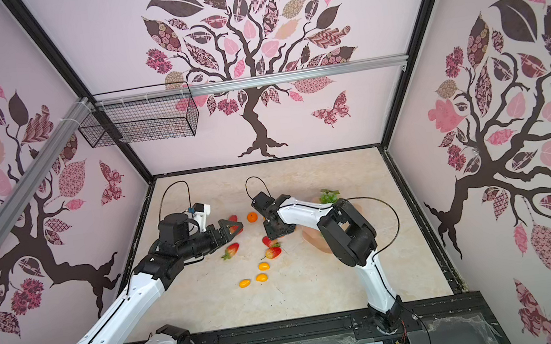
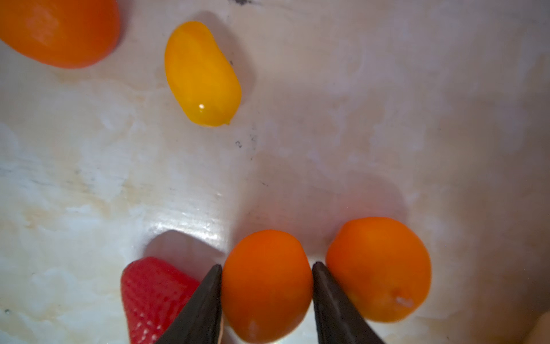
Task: Arrange fruit in a fruit bowl
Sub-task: Pick up the fruit from the center of the table.
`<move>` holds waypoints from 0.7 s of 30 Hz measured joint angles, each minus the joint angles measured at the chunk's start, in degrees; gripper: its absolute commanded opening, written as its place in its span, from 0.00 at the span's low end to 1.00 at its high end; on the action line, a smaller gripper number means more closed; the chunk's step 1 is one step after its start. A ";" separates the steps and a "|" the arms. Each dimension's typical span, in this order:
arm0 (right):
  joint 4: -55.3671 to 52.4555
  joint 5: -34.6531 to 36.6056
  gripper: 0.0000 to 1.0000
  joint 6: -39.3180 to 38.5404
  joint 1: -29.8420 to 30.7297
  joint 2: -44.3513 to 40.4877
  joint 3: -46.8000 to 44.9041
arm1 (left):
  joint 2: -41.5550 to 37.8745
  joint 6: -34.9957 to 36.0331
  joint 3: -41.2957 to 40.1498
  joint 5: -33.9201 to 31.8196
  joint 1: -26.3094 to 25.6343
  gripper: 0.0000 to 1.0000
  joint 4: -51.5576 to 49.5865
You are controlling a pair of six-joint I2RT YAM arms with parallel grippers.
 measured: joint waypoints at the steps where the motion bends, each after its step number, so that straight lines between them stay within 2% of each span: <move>1: -0.04 0.00 0.50 0.02 0.00 0.07 0.00 | 0.00 -0.02 0.00 0.02 0.00 0.98 0.07; 21: -0.79 0.02 0.47 -0.02 0.00 0.44 0.11 | 0.00 0.28 0.00 0.96 0.00 0.98 0.17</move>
